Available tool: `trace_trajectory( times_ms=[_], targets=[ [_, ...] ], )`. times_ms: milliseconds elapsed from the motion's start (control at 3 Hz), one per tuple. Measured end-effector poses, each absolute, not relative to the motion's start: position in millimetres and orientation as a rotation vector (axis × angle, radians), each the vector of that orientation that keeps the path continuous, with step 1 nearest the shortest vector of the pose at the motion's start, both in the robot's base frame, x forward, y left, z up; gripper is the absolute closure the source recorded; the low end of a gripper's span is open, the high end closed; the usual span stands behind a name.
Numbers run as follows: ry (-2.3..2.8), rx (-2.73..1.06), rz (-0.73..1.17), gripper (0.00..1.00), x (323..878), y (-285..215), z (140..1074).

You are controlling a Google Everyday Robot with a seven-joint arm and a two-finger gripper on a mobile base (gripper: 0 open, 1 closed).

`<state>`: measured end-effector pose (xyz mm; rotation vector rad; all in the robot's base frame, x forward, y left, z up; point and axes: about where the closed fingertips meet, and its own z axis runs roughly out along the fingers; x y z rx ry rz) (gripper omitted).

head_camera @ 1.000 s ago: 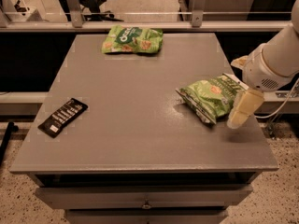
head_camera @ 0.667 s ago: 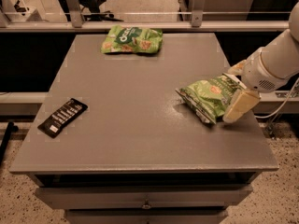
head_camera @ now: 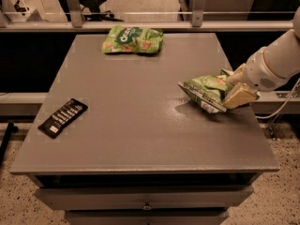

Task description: Pick green jalapeno chip bag

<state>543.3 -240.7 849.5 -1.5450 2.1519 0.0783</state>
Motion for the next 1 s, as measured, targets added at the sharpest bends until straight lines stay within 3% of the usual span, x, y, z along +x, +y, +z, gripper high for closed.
trace_trajectory(
  times_ms=[333,667,1000],
  targets=[
    [2.104,-1.534,0.107,0.88,540,-227,875],
    [2.017,-1.475,0.122,1.00,536,-208,920],
    [1.930,-1.385,0.152,1.00,527,-187,964]
  ],
)
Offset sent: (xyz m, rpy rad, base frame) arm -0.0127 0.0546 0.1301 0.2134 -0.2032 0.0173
